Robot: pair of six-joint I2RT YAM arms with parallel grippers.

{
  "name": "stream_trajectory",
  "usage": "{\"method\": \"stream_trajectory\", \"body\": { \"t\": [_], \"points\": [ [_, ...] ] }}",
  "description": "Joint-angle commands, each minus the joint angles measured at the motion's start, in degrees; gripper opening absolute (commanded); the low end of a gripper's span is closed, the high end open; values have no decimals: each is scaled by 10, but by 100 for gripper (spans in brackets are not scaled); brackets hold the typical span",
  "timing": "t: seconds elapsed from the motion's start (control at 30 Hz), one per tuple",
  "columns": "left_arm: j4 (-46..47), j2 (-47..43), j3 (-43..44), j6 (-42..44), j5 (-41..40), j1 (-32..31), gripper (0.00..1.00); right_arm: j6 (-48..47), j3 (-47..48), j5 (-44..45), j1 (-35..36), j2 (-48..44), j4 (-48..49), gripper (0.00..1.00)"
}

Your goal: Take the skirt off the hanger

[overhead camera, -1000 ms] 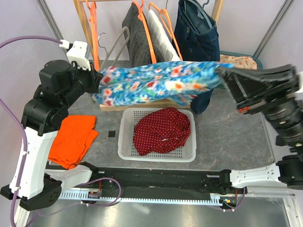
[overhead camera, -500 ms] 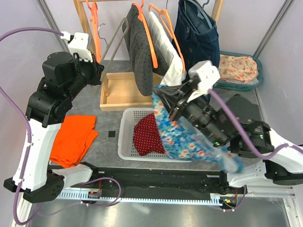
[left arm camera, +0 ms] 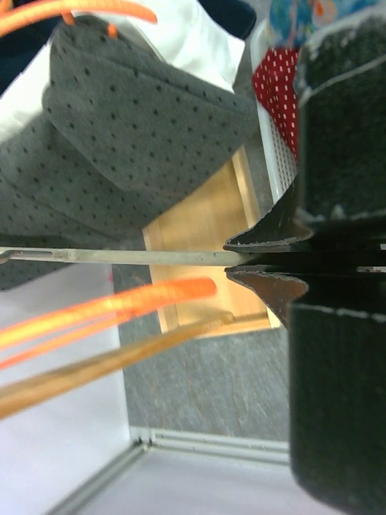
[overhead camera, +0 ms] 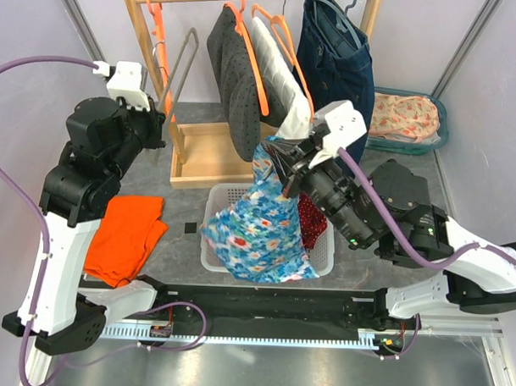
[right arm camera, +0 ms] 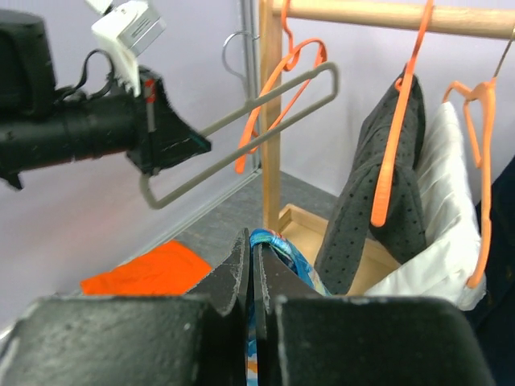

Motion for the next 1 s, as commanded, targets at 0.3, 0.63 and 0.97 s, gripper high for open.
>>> {"method": "stream_trajectory", "body": {
  "t": [0.3, 0.63, 0.97],
  "points": [
    [19, -53, -11, 63, -90, 1, 2, -81, 92, 69, -19, 78, 70, 4],
    [3, 11, 88, 10, -8, 1, 2, -24, 128, -16, -129, 142, 46, 2],
    [24, 125, 157, 14, -7, 1, 2, 127, -238, -15, -133, 31, 49, 0]
  ]
}}
